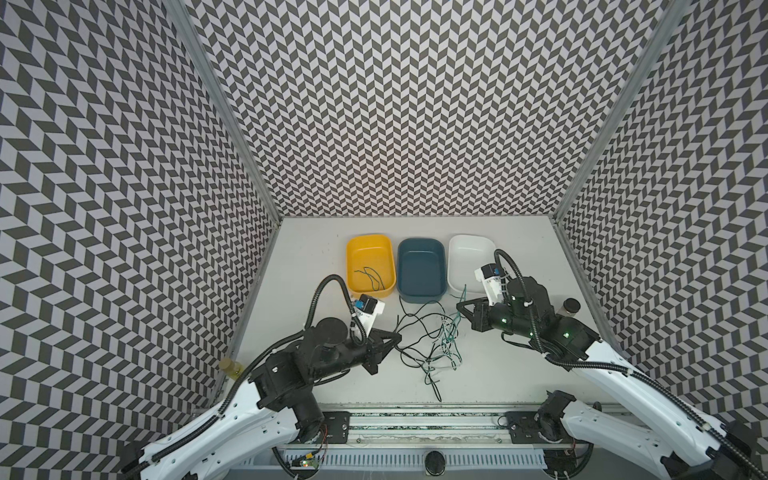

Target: Untangle the cables

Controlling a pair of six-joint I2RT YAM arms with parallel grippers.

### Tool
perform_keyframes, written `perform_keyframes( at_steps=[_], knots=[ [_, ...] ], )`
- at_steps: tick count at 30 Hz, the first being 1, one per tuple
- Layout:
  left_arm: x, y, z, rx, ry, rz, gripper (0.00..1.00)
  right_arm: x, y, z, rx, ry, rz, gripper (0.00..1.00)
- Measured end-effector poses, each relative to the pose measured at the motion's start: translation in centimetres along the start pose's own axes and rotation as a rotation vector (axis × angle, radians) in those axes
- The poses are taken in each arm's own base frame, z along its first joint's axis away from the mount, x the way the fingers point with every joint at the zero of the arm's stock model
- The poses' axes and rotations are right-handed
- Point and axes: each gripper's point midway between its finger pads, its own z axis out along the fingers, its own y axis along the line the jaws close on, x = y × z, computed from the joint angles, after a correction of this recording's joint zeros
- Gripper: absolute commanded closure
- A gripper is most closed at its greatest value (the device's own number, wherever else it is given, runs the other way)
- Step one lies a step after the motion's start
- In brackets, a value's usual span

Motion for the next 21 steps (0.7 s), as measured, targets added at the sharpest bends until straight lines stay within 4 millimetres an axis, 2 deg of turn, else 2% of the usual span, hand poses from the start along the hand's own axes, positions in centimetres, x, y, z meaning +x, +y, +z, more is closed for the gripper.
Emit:
perform_keyframes(
  at_steps=[6, 11, 15, 19, 21],
  knots=[
    [-5.8, -2.5, -6.7, -0.044, -0.143, 0.050, 1.00, 1.8, -4.8, 1.2, 0.105, 0.024, 0.127, 1.00],
    [-9.4, -3.7, -10.8, -0.087, -0.237, 0.082, 1.00, 2.4, -7.1, 2.0, 0.165, 0.037, 0.170, 1.00],
    [-10.9, -4.1, -11.7, -0.112, -0.258, 0.103, 1.00, 2.8, -7.6, 2.7, 0.172, 0.056, 0.175, 1.00],
    [-12.6, -4.7, -10.9, -0.133, -0.233, 0.130, 1.00, 3.2, -8.1, 3.2, 0.181, 0.078, 0.163, 1.00],
    [-14.4, -5.6, -11.0, -0.133, -0.244, 0.153, 1.00, 3.3, -8.5, 3.4, 0.192, 0.087, 0.159, 1.00]
  ],
)
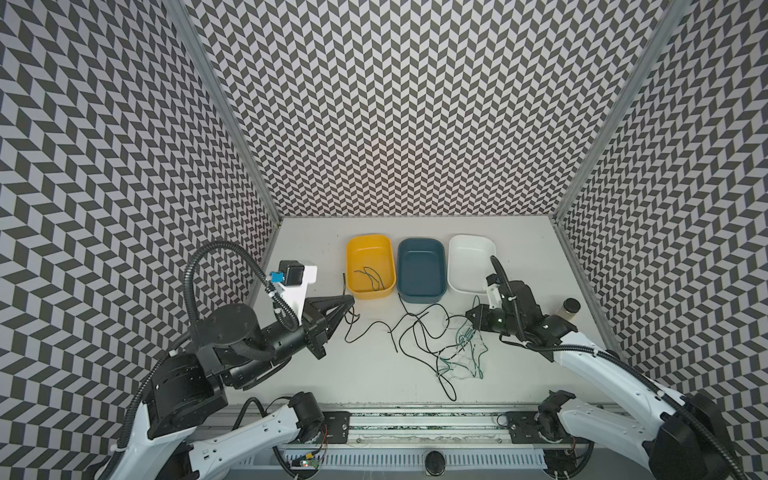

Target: Untangle the cables

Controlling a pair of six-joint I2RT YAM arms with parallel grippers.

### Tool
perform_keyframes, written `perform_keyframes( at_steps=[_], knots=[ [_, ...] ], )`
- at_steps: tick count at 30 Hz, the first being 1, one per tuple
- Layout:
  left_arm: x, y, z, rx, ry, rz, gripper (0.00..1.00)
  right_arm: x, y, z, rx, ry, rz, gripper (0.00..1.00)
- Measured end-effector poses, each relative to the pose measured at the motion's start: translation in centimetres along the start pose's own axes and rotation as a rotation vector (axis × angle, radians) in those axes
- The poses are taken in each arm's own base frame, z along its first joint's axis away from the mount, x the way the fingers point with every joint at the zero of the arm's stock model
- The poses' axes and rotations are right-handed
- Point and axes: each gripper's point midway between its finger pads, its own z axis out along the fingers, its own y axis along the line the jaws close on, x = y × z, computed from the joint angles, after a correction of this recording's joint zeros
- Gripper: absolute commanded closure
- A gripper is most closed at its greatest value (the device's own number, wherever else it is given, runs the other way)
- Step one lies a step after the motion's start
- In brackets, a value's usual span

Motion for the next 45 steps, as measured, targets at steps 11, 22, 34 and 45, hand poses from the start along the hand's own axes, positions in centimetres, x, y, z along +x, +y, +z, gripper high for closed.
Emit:
perform_keyframes(
  at_steps=[11, 22, 34, 45],
  knots=[
    [-10.7, -4.2, -0.3, 0.076, -0.193, 0.139, 1.00, 1.7, -1.1, 1.6, -0.026, 0.048, -0.037, 1.00],
    [-14.7, -3.4, 11.6, 0.133, -0.214, 0.211, 1.00, 0.6, 0.9, -3.0, -0.157, -0.153, -0.135, 1.00],
    [-15.1, -1.6, 25.0, 0.329, -0.193, 0.120, 1.00, 1.6, 0.3, -6.2, -0.227, -0.313, -0.173, 1.00],
    [-9.8, 1.4, 33.1, 0.333, -0.088, 0.075, 1.00, 1.7, 1.0, -7.0, -0.270, -0.327, -0.181, 1.00]
  ],
)
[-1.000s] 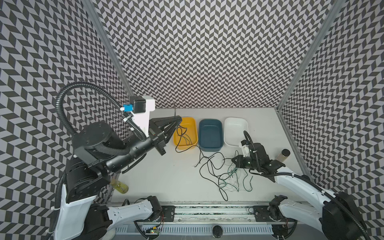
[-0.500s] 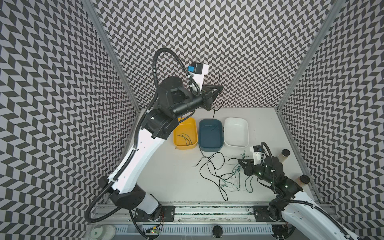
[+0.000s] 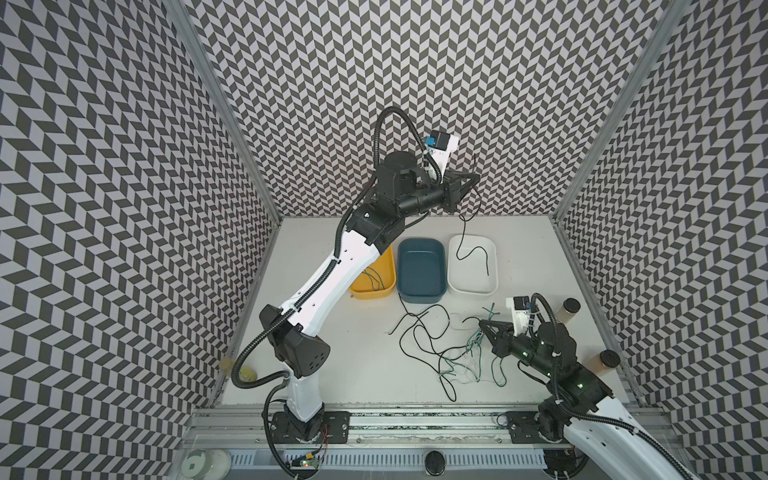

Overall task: Untangle the cables
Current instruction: 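Carry the black wire with the left gripper over the white tray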

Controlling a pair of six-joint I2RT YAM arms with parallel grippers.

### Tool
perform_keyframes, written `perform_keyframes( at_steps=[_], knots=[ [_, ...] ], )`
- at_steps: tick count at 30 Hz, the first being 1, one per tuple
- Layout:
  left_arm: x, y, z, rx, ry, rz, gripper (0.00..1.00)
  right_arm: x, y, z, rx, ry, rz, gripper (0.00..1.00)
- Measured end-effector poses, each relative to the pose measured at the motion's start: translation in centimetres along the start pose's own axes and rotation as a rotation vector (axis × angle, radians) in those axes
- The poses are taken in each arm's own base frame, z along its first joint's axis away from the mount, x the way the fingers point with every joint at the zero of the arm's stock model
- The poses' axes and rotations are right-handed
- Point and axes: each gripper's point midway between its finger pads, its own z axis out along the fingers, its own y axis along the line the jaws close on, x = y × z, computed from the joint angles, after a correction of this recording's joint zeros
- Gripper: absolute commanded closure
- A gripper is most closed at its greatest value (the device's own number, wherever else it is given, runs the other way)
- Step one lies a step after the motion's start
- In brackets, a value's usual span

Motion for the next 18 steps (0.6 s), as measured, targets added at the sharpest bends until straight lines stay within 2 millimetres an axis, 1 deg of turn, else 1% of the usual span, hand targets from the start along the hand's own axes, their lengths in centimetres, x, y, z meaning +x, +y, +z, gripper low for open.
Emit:
perform_keyframes(
  at_steps=[3, 7, 10, 13, 18],
  knots=[
    [2.7, 2.0, 1.7, -0.023, 0.045, -0.011, 1.00, 0.0, 0.5, -0.2, -0.022, 0.002, -0.003, 1.00],
    [6.9, 4.8, 3.9, -0.068, 0.120, -0.027, 1.00, -0.1, 1.2, -0.6, -0.056, 0.000, -0.006, 1.00],
    [10.1, 5.9, 5.4, -0.094, 0.182, -0.027, 1.00, -0.1, 1.8, -1.1, -0.084, -0.005, -0.009, 1.00],
    [12.6, 5.6, 6.7, -0.090, 0.226, -0.022, 1.00, -0.2, 2.2, -1.5, -0.104, -0.011, -0.014, 1.00],
    [15.9, 4.0, 8.7, -0.056, 0.277, -0.021, 1.00, -0.2, 2.8, -2.1, -0.128, -0.014, -0.019, 1.00]
  ],
)
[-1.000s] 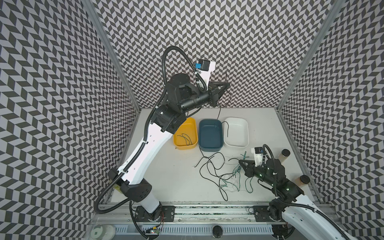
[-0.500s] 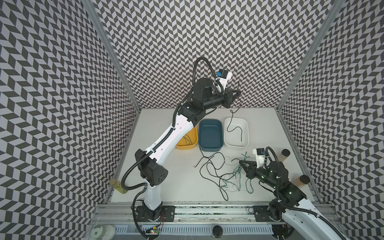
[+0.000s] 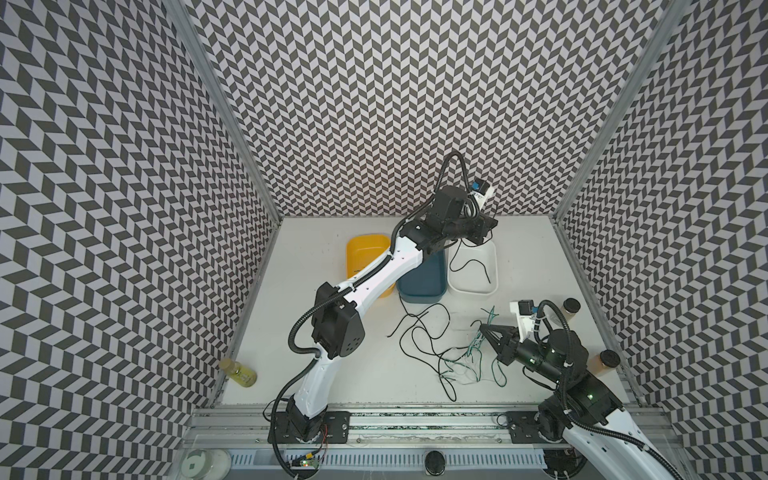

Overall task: Untangle the cables
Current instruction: 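Carry the black wire with the left gripper over the white tray, then lower the black wire into the white tray and open the left gripper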

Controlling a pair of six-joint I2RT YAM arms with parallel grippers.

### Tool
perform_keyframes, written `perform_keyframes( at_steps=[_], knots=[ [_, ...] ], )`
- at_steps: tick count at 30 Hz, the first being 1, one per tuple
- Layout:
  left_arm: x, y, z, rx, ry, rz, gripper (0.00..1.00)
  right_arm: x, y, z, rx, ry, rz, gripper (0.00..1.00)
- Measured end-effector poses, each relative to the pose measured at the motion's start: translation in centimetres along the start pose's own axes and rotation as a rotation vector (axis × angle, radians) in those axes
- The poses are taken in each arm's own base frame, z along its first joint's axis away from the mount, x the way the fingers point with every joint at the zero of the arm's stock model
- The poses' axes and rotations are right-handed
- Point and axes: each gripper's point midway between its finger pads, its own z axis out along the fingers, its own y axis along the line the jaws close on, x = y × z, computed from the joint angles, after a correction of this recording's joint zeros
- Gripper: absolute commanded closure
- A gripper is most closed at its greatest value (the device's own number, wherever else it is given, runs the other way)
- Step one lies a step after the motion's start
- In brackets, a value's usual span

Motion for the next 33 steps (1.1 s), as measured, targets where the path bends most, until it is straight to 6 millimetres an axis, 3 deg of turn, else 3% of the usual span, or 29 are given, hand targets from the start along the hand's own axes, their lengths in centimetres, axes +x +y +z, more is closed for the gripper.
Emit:
perform_keyframes(
  at_steps=[4, 8, 15, 26, 33],
  knots=[
    [1.8, -0.8, 1.5, 0.024, 0.030, -0.016, 1.00, -0.1, 0.4, -0.4, -0.010, -0.003, -0.004, 1.00],
    [3.3, -0.3, 2.1, 0.028, 0.043, -0.049, 1.00, -0.4, 0.8, -0.8, -0.017, -0.012, -0.008, 1.00],
    [9.4, 1.9, 3.4, 0.003, 0.122, -0.158, 1.00, -0.3, 0.7, -0.9, -0.010, -0.003, -0.005, 1.00],
    [15.6, 5.0, 5.9, -0.059, 0.219, -0.272, 1.00, -0.4, 0.8, -1.0, -0.008, -0.001, -0.006, 1.00],
    [18.7, 6.7, 6.0, -0.142, 0.281, -0.330, 0.80, -0.2, 0.7, -1.0, -0.003, 0.006, -0.005, 1.00]
  ],
)
